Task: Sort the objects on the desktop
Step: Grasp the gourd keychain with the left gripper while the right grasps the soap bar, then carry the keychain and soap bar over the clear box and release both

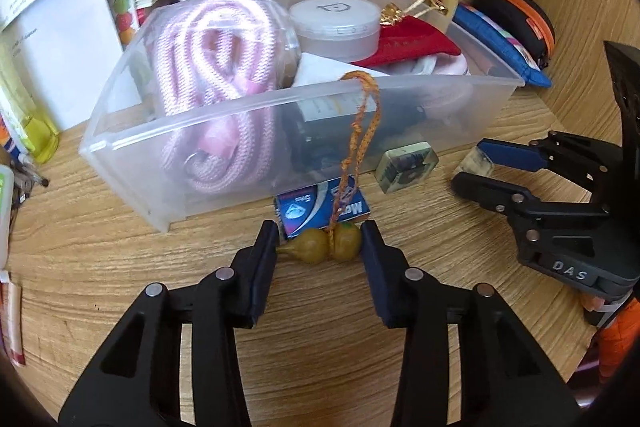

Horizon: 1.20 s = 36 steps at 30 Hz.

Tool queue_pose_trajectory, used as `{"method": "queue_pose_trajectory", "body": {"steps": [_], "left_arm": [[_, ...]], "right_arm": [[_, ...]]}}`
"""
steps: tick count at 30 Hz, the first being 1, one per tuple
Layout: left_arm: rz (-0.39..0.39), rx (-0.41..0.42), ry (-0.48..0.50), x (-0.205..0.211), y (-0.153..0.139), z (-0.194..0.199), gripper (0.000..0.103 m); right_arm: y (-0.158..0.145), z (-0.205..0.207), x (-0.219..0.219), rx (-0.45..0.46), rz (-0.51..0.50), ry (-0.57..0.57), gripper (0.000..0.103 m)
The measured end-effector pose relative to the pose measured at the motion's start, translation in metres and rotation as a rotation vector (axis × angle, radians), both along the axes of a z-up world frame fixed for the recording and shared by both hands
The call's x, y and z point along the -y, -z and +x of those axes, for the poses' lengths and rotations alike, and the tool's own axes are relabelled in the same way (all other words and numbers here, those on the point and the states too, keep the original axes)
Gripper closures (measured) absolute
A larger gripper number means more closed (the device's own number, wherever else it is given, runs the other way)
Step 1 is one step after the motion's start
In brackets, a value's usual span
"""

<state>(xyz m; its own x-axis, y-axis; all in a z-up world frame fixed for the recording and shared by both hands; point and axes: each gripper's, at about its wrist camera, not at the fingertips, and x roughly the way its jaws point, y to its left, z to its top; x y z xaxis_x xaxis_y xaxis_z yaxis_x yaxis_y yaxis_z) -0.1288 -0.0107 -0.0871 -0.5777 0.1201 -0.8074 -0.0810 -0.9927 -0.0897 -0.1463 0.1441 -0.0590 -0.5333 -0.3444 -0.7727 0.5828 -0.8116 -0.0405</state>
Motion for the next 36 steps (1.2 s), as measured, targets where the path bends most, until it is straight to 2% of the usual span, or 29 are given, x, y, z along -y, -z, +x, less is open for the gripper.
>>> {"method": "queue_pose_trajectory", "body": {"steps": [11,15,21,27,36], "left_arm": [[0.020,-0.080,-0.027,0.001,-0.024,0.028,0.061],[0.063,-0.122,-0.019,0.001,-0.040,0.031,0.061],[0.069,-0.204,0.004,-0.010,-0.069,0.018,0.061],[0.067,-0.249,-0.002,0.000,-0.087,0.004,0.061],[0.053,-0.245,-0.044,0.021,-0.081,-0.018,0.061]], "right_arm": [[-0.022,0.008,-0.007,-0.027,-0.087,0.000,0.066],[-0.034,0.014,-0.012,-0.049,-0.116,-0.003,0.066],[-0.056,0.015,-0.015,-0.095,-0.149,-0.003,0.066],[-0.073,0.005,-0.008,-0.139,-0.153,-0.006,0.066],[-0.078,-0.019,0.015,-0.148,-0.143,-0.027,0.066]]}}
